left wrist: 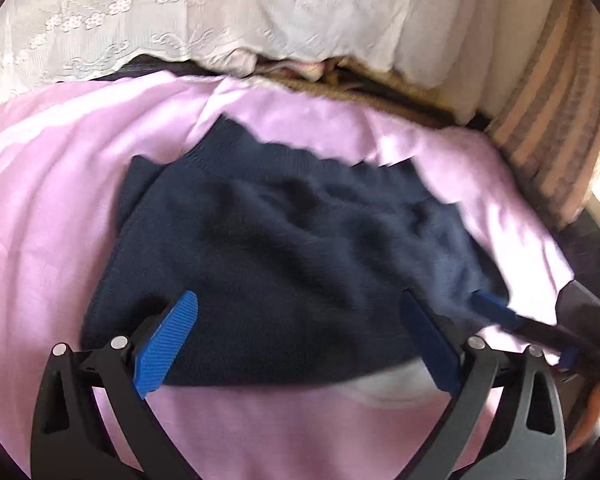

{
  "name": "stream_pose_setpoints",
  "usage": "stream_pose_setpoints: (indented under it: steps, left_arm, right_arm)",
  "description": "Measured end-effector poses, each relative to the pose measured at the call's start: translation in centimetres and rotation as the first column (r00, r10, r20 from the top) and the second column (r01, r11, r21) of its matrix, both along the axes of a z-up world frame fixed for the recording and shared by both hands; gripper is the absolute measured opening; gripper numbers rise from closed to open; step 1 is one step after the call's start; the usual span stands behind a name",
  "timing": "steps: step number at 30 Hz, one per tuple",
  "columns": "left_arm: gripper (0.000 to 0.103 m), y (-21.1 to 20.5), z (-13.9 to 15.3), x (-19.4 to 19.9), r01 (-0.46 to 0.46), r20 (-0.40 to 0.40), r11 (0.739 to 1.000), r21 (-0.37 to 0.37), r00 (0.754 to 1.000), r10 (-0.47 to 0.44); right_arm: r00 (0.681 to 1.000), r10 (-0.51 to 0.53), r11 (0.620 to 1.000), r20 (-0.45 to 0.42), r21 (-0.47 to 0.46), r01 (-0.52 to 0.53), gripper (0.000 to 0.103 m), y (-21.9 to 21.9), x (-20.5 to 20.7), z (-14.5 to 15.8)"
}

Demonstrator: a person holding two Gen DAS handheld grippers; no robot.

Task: Fold small clothes
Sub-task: 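Open both tools and withdraw them from the folded cardigan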

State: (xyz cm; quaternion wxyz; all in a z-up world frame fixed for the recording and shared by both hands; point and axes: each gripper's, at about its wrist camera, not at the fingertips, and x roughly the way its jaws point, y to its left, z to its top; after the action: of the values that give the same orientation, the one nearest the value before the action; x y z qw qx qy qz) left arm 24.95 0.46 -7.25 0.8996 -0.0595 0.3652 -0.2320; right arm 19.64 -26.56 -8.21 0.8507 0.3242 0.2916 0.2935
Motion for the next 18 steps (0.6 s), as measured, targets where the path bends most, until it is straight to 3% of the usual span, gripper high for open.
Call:
stream_pose_setpoints:
  steps: [2,5,6,11,15,18]
  left_arm:
    - [0.098,-0.9,0.1,-0.4,0.024,0.018,0.999,0.025,1.0,-0.025]
    - [0.099,-3.0,-2.0,0.7,0.041,-0.059,0.986,0.161,0.998,-0.031]
    - [0.099,-3.1,-1.9,0.7,0.036,-0.057,0.986,0.165,0.998,-0.027]
    - [0.099,-2.3,-1.4,0.2,0.031,-0.038,0.993,0.112,0.999,-0.026]
    - [0.099,-0.6,-0.7,-0.4,-0.008,-0.018,1.0,0.024,1.0,0.008]
    - [0.098,-0.3,-1.5,0.5,-0.025,-0.08,0.999,0.02,0.996,0.026]
  right_arm:
    - [0.999,0.047,0.999,-0.021,-0.008,-0.047,0.099,0.8,0.5,-0.3]
    - [0.989,0.069,0.996,-0.132,-0.046,-0.076,0.099,1.7,2.2,-2.1]
    - [0.989,0.071,0.995,-0.126,-0.061,-0.079,0.099,1.9,2.2,-2.0]
    - [0.993,0.051,0.998,-0.109,-0.031,-0.055,0.099,1.3,1.4,-1.3]
    - [0.992,-0.097,0.995,-0.074,0.0,0.098,0.099,-1.8,-0.4,-0.5]
    - [0.973,-0.19,0.98,-0.13,0.035,0.196,0.099,-4.8,-0.8,-1.1]
